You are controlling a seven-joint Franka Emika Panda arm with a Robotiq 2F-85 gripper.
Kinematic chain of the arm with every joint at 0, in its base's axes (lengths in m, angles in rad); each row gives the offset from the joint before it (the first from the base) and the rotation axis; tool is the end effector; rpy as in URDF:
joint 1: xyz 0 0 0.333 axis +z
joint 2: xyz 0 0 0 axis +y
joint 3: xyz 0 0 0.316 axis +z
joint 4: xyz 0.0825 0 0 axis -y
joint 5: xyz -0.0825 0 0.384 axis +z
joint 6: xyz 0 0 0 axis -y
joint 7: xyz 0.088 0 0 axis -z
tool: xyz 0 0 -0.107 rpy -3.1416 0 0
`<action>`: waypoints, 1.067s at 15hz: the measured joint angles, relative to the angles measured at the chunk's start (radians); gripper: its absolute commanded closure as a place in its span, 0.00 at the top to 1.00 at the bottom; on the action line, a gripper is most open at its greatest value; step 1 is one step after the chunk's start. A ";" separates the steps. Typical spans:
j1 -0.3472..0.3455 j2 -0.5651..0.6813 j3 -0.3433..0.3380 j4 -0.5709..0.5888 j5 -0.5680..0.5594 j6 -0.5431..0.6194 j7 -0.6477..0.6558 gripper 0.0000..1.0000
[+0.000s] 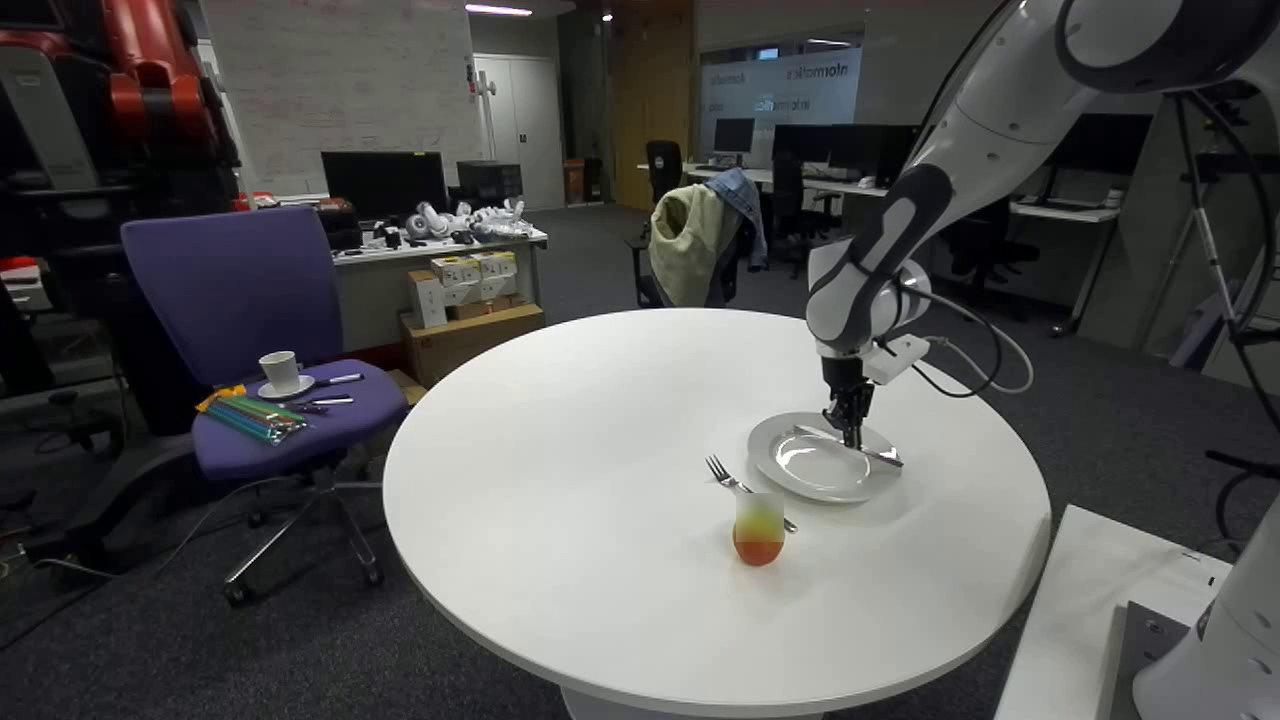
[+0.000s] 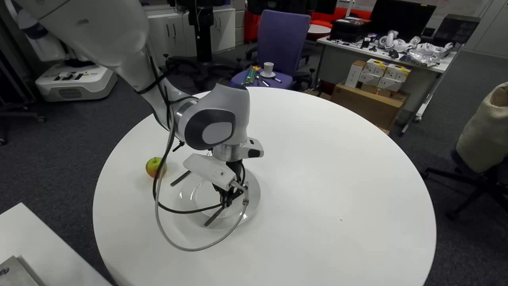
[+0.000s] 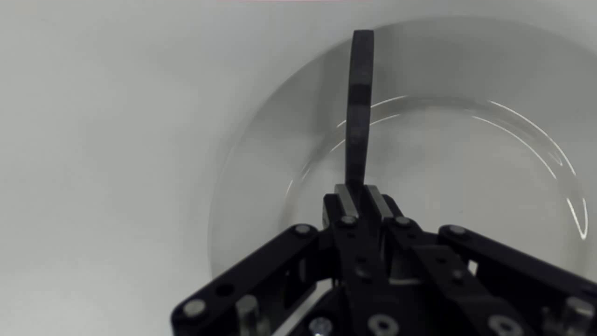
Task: Pick up the silver knife and put it on the white plate
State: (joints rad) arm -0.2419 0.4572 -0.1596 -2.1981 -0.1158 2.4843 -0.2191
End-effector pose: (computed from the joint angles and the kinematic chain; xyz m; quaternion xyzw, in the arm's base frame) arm 0.4917 -0.2119 0.1619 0.9935 -0.0370 -0.1003 0.0382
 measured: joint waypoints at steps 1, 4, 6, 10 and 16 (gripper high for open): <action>0.003 0.000 0.000 0.000 -0.003 0.001 0.000 0.02; 0.011 0.000 0.000 0.000 -0.009 0.001 0.000 0.02; 0.015 0.001 0.000 0.000 -0.011 0.001 0.000 0.02; 0.018 0.004 0.000 0.000 -0.013 0.002 0.000 0.02; 0.018 0.010 -0.002 0.005 -0.020 0.009 0.004 0.02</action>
State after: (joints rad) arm -0.2235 0.4669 -0.1617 -2.1930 -0.1358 2.4929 -0.2153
